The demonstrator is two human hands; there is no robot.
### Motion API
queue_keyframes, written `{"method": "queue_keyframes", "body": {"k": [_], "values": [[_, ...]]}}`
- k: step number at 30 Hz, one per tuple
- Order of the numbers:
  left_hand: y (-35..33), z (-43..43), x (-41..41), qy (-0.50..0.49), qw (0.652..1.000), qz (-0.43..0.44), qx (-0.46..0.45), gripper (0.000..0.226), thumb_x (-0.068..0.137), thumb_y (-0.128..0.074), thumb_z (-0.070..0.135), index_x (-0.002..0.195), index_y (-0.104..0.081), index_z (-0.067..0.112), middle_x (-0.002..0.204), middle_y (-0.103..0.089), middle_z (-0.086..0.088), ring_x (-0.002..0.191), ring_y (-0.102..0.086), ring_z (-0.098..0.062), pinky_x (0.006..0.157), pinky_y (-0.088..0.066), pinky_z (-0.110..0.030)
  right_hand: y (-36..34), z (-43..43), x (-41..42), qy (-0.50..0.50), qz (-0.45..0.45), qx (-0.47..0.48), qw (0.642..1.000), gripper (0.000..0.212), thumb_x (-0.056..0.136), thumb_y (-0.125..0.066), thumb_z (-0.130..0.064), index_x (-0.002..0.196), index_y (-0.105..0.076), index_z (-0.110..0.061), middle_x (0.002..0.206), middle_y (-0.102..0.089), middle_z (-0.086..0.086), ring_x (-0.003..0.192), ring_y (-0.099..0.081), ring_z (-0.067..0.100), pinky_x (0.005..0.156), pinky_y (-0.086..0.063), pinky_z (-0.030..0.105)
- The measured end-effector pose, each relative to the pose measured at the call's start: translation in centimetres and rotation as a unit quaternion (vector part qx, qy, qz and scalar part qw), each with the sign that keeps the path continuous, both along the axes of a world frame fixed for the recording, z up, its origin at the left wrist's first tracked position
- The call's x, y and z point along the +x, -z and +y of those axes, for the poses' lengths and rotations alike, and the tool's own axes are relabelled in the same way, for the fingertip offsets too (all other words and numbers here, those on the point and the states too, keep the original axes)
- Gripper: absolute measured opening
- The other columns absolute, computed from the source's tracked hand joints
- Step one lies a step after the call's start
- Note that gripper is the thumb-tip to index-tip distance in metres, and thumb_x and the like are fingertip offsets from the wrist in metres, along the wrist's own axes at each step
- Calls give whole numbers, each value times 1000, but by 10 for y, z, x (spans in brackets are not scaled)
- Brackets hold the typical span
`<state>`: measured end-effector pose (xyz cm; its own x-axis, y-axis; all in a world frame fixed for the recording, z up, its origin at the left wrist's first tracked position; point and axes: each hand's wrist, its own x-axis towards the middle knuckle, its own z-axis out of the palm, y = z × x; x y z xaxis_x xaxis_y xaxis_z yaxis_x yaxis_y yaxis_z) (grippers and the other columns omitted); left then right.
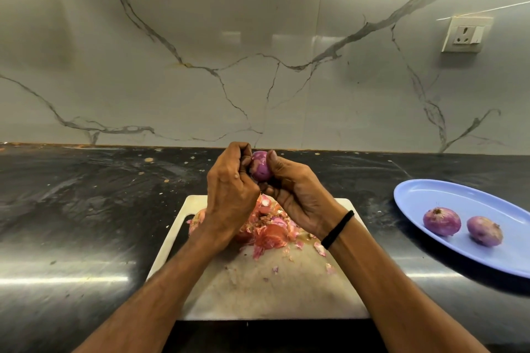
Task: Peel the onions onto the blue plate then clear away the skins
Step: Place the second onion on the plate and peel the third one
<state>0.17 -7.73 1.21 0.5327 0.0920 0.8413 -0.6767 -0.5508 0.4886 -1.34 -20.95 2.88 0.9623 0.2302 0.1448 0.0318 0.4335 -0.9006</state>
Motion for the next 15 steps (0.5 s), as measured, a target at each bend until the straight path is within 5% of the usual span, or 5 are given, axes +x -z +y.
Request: {"method": "queue_keyframes", "body": {"k": [3, 7, 15], "values": [[-3, -1, -3, 21, 998, 44, -48, 23, 93, -40, -5, 101, -57, 7, 82, -54, 2, 69, -52, -5, 64, -47, -10, -3, -3, -2, 11, 33, 27, 999, 44, 88, -62, -33, 113, -65, 3, 104, -67, 21, 77, -60, 20, 65, -55, 23], [-5, 5, 2, 84, 984, 109, -113, 19, 101, -47, 4, 106, -60, 16, 87, -60, 11, 77, -57, -2, 69, -51, -20, -4, -6, -5, 15, 53, 54, 997, 51, 85, -63, -32, 118, -61, 6, 106, -65, 22, 73, -61, 19, 67, -58, 24], [-4, 13, 1, 25, 998, 34, -52, 27, 95, -56, -1, 114, -68, 14, 112, -67, 0, 105, -62, -9, 91, -49, -13, -9, -5, -4, 25, 47, 15, 998, 58, 83, -64, -46, 116, -62, 2, 102, -64, 24, 64, -54, 16, 56, -50, 20]]}}
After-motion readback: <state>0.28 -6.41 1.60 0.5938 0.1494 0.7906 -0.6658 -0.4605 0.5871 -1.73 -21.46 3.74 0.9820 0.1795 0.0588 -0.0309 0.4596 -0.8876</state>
